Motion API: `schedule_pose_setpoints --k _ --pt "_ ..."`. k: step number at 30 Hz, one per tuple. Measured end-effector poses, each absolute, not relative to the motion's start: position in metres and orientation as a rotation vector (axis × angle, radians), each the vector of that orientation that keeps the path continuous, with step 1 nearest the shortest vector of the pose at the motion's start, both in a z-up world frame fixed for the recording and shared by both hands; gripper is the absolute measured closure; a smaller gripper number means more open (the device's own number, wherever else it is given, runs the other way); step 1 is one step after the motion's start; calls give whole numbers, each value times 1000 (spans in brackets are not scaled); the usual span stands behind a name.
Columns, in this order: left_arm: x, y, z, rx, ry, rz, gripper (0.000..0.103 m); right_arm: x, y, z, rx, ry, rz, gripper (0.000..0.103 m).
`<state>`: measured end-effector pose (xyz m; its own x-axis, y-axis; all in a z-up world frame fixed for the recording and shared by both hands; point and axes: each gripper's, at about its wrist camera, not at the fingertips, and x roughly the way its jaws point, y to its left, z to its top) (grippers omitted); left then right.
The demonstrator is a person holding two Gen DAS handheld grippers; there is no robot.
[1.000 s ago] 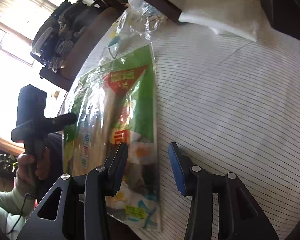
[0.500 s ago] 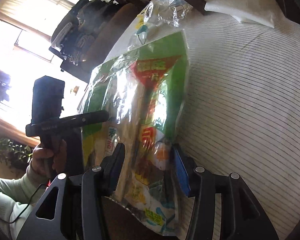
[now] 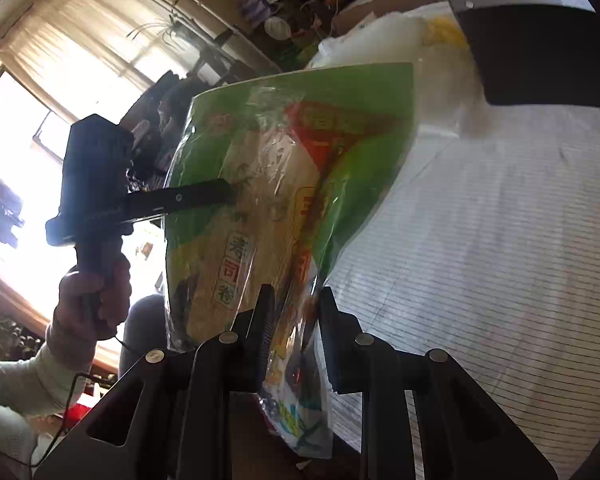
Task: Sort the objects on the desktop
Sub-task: 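Carry the green bag with the left gripper over the open black box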
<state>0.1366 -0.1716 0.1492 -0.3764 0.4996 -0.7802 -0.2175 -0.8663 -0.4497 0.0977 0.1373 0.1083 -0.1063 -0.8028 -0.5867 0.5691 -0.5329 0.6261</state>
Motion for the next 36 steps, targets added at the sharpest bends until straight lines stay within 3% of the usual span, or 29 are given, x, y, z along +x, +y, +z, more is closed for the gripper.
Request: schedule_pose_setpoints --k 11,19,26,30,32,33,36 --pt "-17 -38 286 -1310 -141 2150 82 38 198 181 940 -554 -2000 81" --pt "-127 63 318 -1317 59 2094 82 -45 255 191 861 -701 -2124 81" --pt "-214 130 304 -1355 220 2086 82 -123 277 188 838 -764 -2159 81" --pt "-254 156 270 -1367 309 2082 79 -171 268 168 899 -780 -2168 81" --pt "-279 168 247 -1388 396 2128 70 -192 263 153 955 -788 -2162 81" --pt "-289 170 234 -1401 451 2176 61 -204 260 144 1002 -793 -2166 81" --pt "-312 162 203 -1472 491 2274 55 -230 249 117 1194 -788 -2141 80"
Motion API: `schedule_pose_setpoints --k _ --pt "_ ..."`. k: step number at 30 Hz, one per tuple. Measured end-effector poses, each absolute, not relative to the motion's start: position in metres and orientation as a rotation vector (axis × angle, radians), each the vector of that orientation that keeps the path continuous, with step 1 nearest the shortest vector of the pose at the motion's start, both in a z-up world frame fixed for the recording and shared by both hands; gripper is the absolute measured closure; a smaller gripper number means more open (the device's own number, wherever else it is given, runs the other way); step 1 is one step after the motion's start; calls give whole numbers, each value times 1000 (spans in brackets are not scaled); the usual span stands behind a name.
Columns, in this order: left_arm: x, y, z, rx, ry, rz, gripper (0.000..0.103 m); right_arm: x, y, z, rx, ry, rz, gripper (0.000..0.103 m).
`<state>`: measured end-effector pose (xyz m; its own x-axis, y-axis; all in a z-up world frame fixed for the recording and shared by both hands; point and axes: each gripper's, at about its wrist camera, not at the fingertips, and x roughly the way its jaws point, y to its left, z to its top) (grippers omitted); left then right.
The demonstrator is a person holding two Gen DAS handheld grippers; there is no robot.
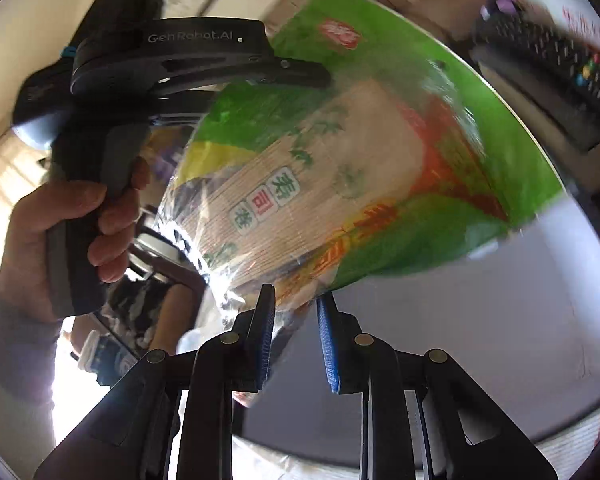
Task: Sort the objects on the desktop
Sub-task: 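Carry the green bag with the left gripper over the open black box, then lower the green bag into the black box and open the left gripper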
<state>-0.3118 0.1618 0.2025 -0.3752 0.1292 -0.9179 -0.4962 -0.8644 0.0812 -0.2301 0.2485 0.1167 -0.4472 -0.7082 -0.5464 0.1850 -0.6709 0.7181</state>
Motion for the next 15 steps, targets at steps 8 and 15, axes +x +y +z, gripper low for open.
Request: schedule_pose_setpoints --k 8,15 --pt "-298 118 235 -1302 366 2345 48 -234 223 113 1331 -619 -2144 74" --pt "-241 49 252 -1367 256 2277 39 -193 215 151 1284 -371 -2290 64"
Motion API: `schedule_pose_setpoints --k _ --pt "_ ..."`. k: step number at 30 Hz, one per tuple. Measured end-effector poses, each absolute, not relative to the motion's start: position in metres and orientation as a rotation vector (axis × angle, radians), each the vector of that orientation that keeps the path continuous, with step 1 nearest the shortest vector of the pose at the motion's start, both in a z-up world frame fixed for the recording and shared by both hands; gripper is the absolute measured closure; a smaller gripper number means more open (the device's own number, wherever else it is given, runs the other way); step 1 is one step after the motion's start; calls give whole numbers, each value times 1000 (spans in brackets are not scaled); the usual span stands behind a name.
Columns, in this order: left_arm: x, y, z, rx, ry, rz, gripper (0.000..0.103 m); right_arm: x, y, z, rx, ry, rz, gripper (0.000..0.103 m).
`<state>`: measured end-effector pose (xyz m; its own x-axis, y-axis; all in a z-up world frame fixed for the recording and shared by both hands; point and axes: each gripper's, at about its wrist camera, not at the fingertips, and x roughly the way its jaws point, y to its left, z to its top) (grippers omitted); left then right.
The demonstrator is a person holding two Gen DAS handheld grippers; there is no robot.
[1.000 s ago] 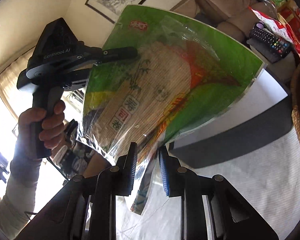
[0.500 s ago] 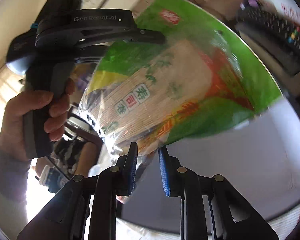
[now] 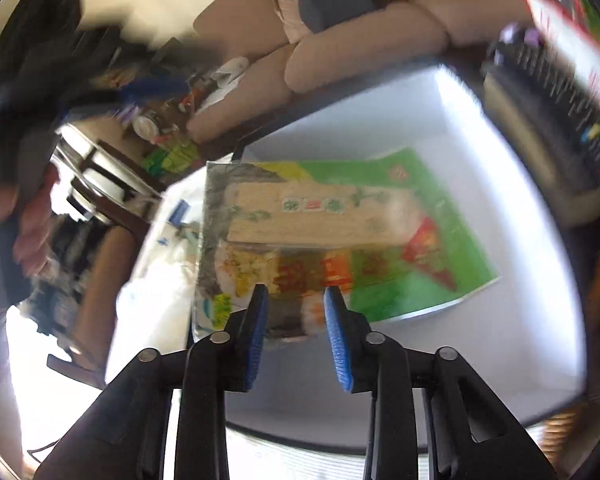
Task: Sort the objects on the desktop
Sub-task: 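Lower the green bag into the black box and open the left gripper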
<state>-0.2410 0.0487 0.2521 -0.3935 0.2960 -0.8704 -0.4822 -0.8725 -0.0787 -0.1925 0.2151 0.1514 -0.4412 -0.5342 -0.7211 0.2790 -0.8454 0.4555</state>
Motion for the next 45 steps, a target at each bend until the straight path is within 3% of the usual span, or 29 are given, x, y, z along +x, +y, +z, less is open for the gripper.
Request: schedule_pose_setpoints --k 5,9,16,22,24,30,37,45 --pt "-220 -2 216 -1552 81 2244 36 -196 218 161 1246 -398 -2328 61" --pt "-211 -11 191 -1619 33 2205 36 -155 221 174 1193 -348 -2368 51" --pt "-216 22 165 -1674 106 2193 38 -145 205 167 1259 -269 -2302 52" --pt "-231 52 160 -1666 126 2144 38 -191 191 179 1340 109 -2266 52" --pt "-238 64 154 -1689 114 2111 38 -208 188 173 1416 146 -2181 52" --pt "-236 59 173 -1662 99 2151 38 -234 187 152 1546 -80 -1928 51" --pt "-207 -2 204 -1588 104 2240 38 -241 154 114 1698 -76 -1800 51" --pt "-205 -32 178 -1650 -7 2209 38 -266 136 96 1799 -145 -1888 54"
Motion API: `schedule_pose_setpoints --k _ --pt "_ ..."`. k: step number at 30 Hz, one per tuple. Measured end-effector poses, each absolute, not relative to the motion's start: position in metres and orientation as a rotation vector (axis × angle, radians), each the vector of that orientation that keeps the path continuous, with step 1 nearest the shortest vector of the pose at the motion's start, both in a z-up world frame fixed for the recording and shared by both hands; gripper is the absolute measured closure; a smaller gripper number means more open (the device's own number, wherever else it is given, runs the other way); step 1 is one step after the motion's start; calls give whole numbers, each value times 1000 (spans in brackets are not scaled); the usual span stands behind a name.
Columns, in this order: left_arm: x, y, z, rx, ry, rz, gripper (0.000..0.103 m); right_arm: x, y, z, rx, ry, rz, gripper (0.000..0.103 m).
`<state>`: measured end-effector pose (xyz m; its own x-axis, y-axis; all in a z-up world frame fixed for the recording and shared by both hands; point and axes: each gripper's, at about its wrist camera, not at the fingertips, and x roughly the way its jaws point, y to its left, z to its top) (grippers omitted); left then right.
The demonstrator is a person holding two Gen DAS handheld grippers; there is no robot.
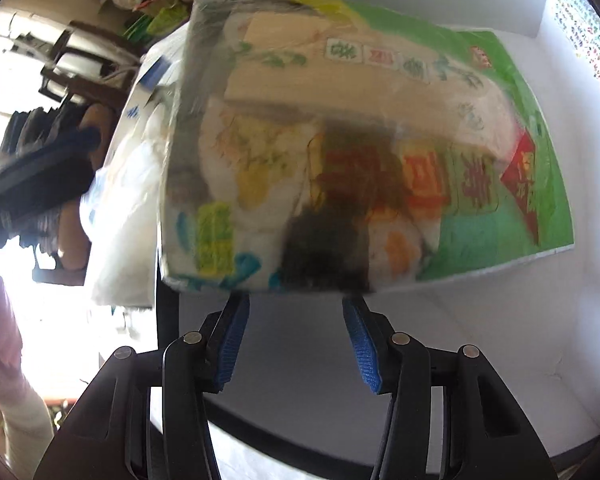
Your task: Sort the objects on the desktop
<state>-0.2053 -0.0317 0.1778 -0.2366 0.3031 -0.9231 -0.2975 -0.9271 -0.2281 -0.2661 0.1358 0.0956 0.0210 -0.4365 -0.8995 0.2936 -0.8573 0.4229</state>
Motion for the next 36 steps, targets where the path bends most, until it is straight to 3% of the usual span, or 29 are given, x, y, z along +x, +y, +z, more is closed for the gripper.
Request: schedule_pose_setpoints --k 10,15,19,24,29,32,36 --pt "-218 -38 173 -1642 -82 2232 36 -315 187 91 1841 -316 -2174 54" --pt "-217 -36 176 -1628 -57 2238 36 -314 183 109 1843 -169 -2073 53" --pt "-215 -29 176 -1625 -14 2245 36 -275 189 142 1765 29 -2056 45" --pt "-211 -17 176 -1633 -13 2221 36 -259 225 176 1734 194 -2182 42" --pt "-205 -3 186 -1599 32 2234 34 -262 253 189 1697 76 -2267 42" --pt "-199 -11 197 -1563 -17 2254 33 -266 238 164 1736 -24 -2100 32" --pt "-187 -27 207 -1522 -12 2289 30 -266 183 132 1776 57 -1925 34"
